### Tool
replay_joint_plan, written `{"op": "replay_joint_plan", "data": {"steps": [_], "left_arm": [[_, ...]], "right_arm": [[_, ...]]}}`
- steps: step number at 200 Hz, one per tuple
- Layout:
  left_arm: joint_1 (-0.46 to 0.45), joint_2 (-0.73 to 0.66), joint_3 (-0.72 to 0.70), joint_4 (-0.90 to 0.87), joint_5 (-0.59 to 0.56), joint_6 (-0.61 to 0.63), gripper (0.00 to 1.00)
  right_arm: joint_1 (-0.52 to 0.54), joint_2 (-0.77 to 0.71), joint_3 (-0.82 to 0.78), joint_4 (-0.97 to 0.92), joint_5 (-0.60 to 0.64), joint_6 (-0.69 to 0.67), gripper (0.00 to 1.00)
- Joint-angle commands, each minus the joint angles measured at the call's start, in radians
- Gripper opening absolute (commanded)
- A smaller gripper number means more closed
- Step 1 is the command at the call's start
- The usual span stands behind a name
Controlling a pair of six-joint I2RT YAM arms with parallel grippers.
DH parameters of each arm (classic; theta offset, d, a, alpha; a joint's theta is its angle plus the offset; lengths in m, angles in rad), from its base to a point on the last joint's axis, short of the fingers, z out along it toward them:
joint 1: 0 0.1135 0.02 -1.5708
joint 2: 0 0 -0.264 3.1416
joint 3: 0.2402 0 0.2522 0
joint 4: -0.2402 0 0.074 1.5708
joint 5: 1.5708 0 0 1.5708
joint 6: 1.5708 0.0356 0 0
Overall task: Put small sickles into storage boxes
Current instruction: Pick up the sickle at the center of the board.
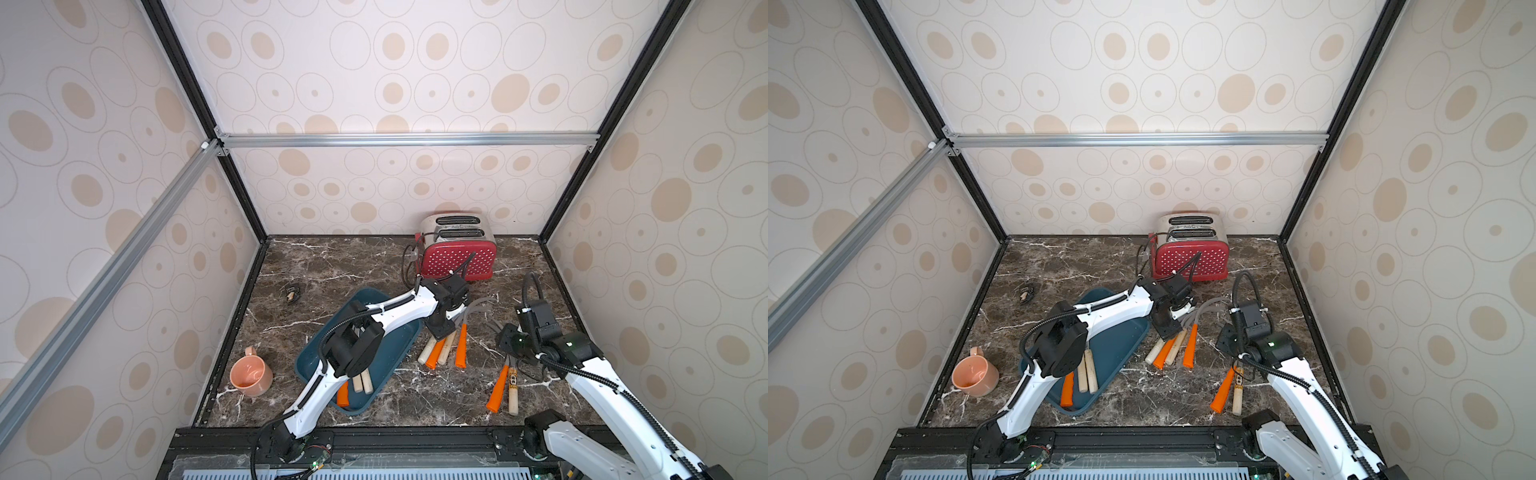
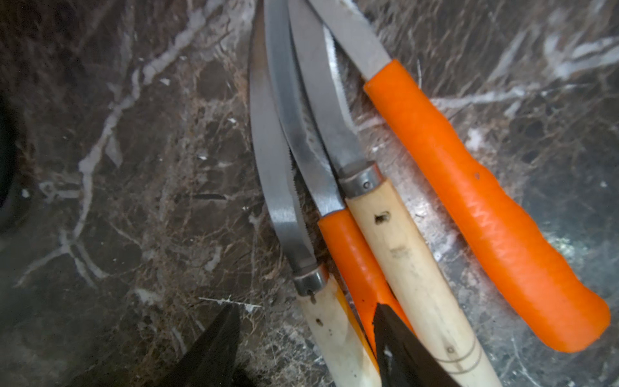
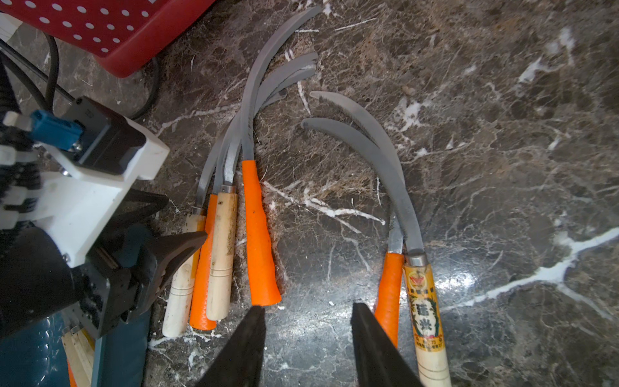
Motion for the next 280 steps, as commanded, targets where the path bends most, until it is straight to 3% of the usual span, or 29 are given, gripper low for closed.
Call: {"op": "replay_joint_plan", "data": {"steps": [1,191,280], "left_arm": [[0.016,0.010,-0.013,-0.054,-0.015,-0.008,0.66],[0.026,0.057,-0.034,-0.089,0.068,0.018,0.60],[0.024,0.106,0.041,-0.111,0.102,0.013,0.46]], "right_arm": [[-0.007,-0.006,-0.014,-0.001,-0.001,-0.003,0.46],[-0.007,-0.002,-0.023,0.007,-0.005,-0.003,0.46],[-0.007,0.003,-0.012,0.005,-0.001,-0.009,0.46]]}}
